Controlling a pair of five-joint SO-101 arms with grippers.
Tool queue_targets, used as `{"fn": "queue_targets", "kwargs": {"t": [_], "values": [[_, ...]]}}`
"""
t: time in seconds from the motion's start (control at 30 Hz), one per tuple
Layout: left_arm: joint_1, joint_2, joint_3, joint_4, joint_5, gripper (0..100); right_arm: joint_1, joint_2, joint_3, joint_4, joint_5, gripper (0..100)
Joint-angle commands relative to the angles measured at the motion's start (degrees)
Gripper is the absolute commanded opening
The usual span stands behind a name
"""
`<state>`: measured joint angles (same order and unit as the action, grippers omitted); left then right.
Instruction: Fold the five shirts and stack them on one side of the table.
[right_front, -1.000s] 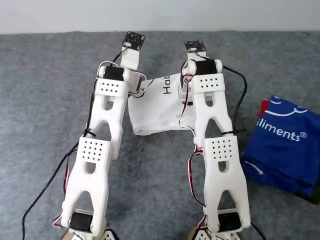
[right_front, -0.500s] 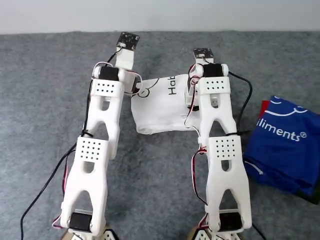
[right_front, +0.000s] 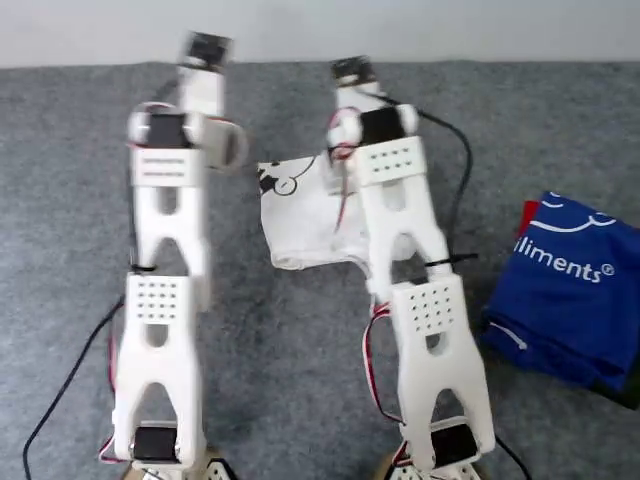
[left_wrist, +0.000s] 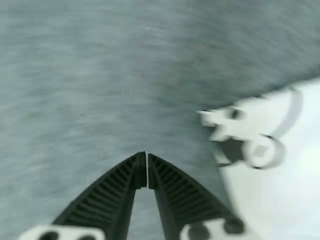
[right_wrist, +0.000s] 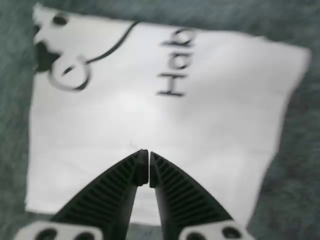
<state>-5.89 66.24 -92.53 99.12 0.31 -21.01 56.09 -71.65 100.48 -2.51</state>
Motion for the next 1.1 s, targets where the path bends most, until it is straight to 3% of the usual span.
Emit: {"fn": "queue_targets", "kwargs": {"t": [0.0, 0.27, 0.53, 0.63, 0.77, 1.07], "values": [[-8.26, -8.35, 2.51, 1.76, -1.14, 1, -5.67, -6.73, 9.41, 2.42, -0.35, 0.9], [-21.01, -18.02, 15.87, 1.67, -3.60, 1, -14.11, -2.51, 16.35, 0.57, -0.35, 0.9], [-23.21, -21.36, 19.47, 1.58, -3.69, 1, -12.00, -0.57, 4.75, 2.51, -0.35, 0.9], [-23.03, -22.51, 19.47, 1.58, -3.69, 1, -9.01, -2.95, -0.18, 2.33, 0.53, 0.8], [-23.12, -23.91, 19.74, 1.58, -3.43, 1, -2.77, -4.00, -3.96, 1.63, 8.35, 0.9], [-23.03, -26.11, 19.74, 1.58, -3.34, 1, 13.58, -1.45, 0.88, -13.32, 16.88, 1.3]]}}
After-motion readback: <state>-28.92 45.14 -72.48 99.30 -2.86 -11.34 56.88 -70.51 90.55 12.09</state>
